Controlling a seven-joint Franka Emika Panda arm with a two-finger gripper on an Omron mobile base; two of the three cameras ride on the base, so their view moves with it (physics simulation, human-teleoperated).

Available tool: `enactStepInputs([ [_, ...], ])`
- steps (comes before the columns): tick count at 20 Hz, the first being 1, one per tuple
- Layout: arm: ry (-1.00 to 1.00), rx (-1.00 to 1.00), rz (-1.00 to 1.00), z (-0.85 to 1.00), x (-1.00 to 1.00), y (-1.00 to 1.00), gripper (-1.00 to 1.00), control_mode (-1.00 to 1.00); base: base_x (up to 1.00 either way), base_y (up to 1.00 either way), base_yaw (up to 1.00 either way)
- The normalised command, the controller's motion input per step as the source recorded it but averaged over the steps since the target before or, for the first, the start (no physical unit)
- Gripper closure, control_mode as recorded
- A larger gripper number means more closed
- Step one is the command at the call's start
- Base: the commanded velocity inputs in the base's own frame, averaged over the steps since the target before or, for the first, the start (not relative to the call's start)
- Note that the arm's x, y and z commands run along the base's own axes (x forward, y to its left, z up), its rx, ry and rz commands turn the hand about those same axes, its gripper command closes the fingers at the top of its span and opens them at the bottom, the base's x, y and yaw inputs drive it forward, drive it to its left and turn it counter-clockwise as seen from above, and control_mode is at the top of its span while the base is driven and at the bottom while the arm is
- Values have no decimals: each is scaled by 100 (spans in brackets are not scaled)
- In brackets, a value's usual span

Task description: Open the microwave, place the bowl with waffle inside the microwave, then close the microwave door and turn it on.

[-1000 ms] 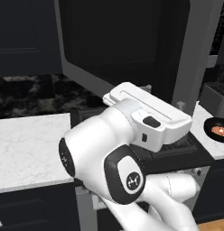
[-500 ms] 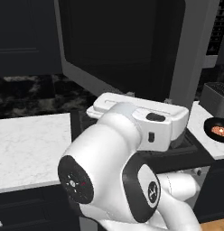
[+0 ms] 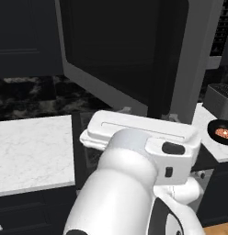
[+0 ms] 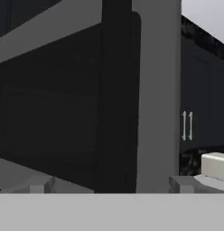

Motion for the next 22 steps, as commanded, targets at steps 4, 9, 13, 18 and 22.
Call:
enactStepInputs([
  [4,5,5,36,0,-60,-38,-100,-100,0,0,0],
  [9,0,28,45,-1,-47,-83,-100,-100,0,0,0],
  [13,4,30,45,0,-5,-81,-100,-100,0,0,0],
  [18,7,22,55,0,1,-73,-100,-100,0,0,0],
  [22,15,23,52,0,54,-59,-100,-100,0,0,0],
])
